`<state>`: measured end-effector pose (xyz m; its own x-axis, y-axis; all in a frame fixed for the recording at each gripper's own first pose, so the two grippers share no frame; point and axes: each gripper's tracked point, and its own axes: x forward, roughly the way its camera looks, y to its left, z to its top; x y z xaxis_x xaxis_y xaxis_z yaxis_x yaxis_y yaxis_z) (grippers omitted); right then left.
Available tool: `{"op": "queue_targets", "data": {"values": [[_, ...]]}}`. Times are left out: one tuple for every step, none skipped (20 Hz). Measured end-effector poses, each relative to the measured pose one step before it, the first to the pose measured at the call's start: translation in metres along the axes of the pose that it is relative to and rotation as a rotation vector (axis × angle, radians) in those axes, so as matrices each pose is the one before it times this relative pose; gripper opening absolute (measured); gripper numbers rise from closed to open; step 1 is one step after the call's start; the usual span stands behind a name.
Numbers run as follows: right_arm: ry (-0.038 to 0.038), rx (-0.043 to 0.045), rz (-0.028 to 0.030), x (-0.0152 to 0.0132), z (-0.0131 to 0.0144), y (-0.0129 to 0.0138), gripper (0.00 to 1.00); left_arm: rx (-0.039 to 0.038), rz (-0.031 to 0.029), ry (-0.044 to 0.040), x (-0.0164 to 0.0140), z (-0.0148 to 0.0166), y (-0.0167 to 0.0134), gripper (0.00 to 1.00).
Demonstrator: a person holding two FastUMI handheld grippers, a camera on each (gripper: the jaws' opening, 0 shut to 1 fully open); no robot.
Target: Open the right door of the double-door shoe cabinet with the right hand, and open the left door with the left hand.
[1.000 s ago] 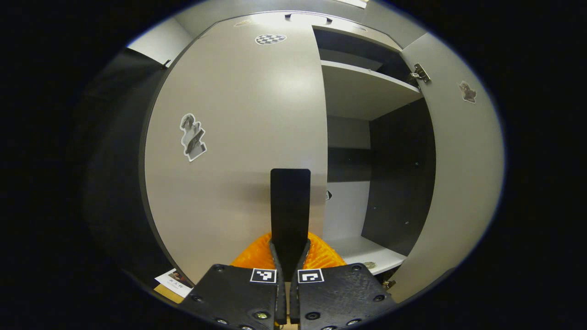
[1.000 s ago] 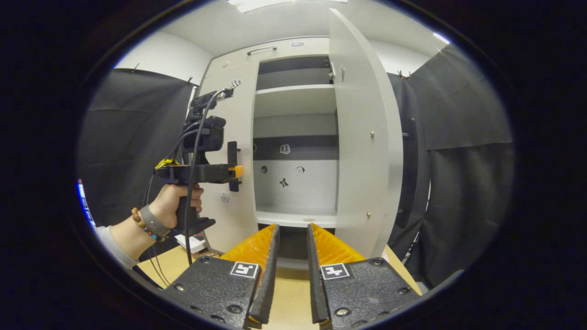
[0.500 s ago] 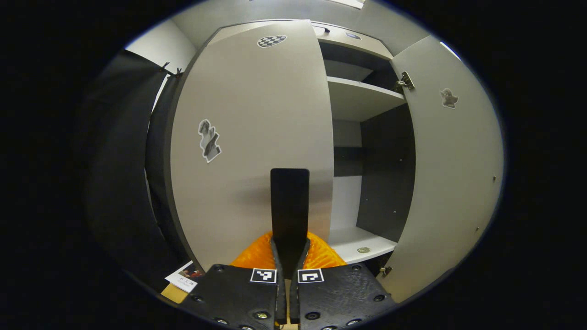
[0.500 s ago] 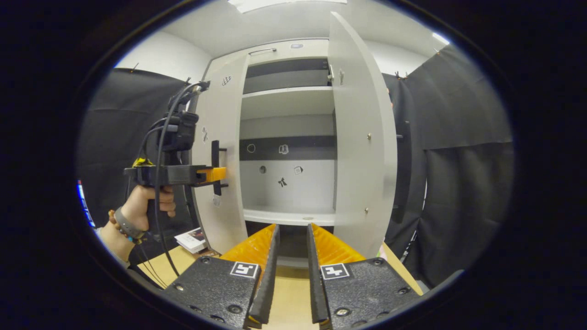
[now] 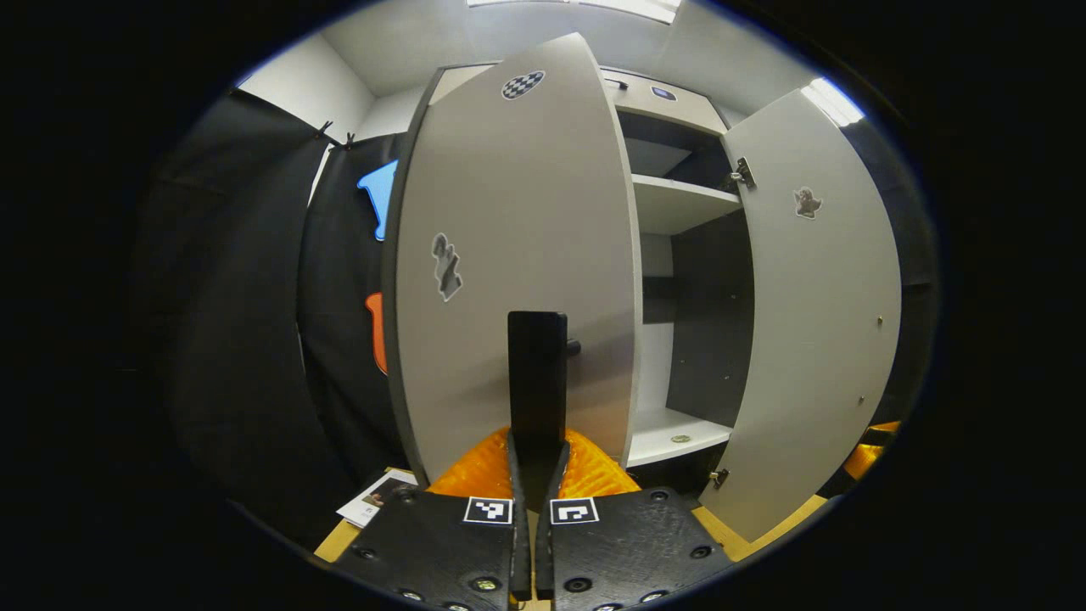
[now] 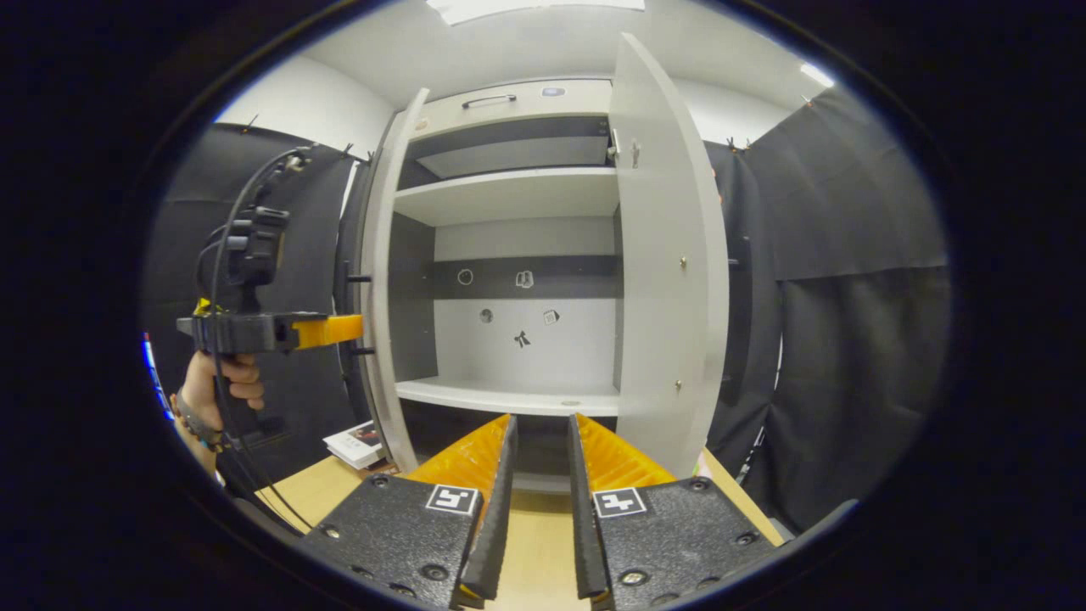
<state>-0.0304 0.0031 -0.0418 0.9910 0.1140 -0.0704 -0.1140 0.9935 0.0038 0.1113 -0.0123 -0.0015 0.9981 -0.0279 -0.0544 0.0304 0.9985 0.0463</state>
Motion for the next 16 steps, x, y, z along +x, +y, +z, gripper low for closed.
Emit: {"op": "queue_targets", "data": {"values": [[-0.00124,0.00305,-0.00198,-0.00089,0.00026,0.00062,0.43,0.00786,0.01214,-0.00423,-0.00534,-0.00062,0.00747,0.02],[-0.00251,0.00147,-0.00219,-0.00011,0.00074,0.00038,0.43,0.00468,0.01474,-0.00252,-0.00512,0.00006,0.00832,0.02],[-0.0008,0.00043,-0.00173,-0.0006,0.00021,-0.00008,0.43,0.00276,0.01621,0.00003,-0.00355,-0.00024,0.00859,0.01],[-0.00135,-0.0001,0.00032,0.00017,0.00114,0.00051,0.36,-0.00099,0.0154,-0.00024,-0.00225,-0.00056,0.0075,0.01],[0.00029,-0.00164,0.00174,-0.00133,0.00137,0.00162,0.43,-0.00035,0.01563,0.00259,-0.00426,-0.00074,0.00767,0.01],[-0.00184,-0.00042,0.00278,-0.00058,0.00109,0.00185,0.43,0.00853,0.01821,-0.00018,-0.00237,-0.00009,0.0078,0.01],[-0.00298,-0.00015,0.0035,-0.00075,-0.00015,0.00427,0.43,0.01151,0.01878,-0.00342,-0.00192,-0.00053,0.00963,0.01],[-0.0026,-0.00125,0.00294,-0.00005,0.00064,0.00299,0.43,0.00766,0.01486,-0.00389,0.00037,-0.00006,0.00789,0.0],[-0.00051,-0.00079,0.00325,0.00229,0.00079,0.00189,0.36,0.00319,0.00964,-0.00003,-0.0003,-0.00001,0.0064,0.0],[0.00161,-0.00177,0.00544,0.00148,-0.00016,0.00229,0.36,-0.00144,0.00684,-0.00206,0.00119,0.00035,0.00486,0.0],[0.00043,-0.00107,0.00346,0.00287,0.0006,0.00181,0.36,0.00142,0.00798,0.00083,-0.00029,-0.00044,0.00565,0.0],[0.00092,-0.00052,0.00386,0.00084,0.00092,0.0019,0.36,0.00174,0.01054,0.00327,-0.00049,-0.00026,0.00811,0.0],[0.00028,-0.00159,0.00089,0.00045,-0.00057,0.00148,0.36,-0.02203,-0.017,-0.00365,0.00028,-0.00049,0.00018,0.0],[0.00166,-0.00204,-0.0013,0.00113,-0.00004,-0.00002,0.36,-0.03053,-0.01427,0.00449,0.00086,-0.00038,-0.00214,0.0],[0.00496,-0.00096,-0.00074,0.00107,-0.00119,0.00035,0.36,-0.00637,-0.01225,0.00237,0.00034,-0.00119,-0.00008,0.0],[0.00551,0.00052,0.00046,0.00181,-0.00125,0.00079,0.36,0.00204,-0.00751,0.002,-0.00033,-0.00039,0.00224,0.0]]}}
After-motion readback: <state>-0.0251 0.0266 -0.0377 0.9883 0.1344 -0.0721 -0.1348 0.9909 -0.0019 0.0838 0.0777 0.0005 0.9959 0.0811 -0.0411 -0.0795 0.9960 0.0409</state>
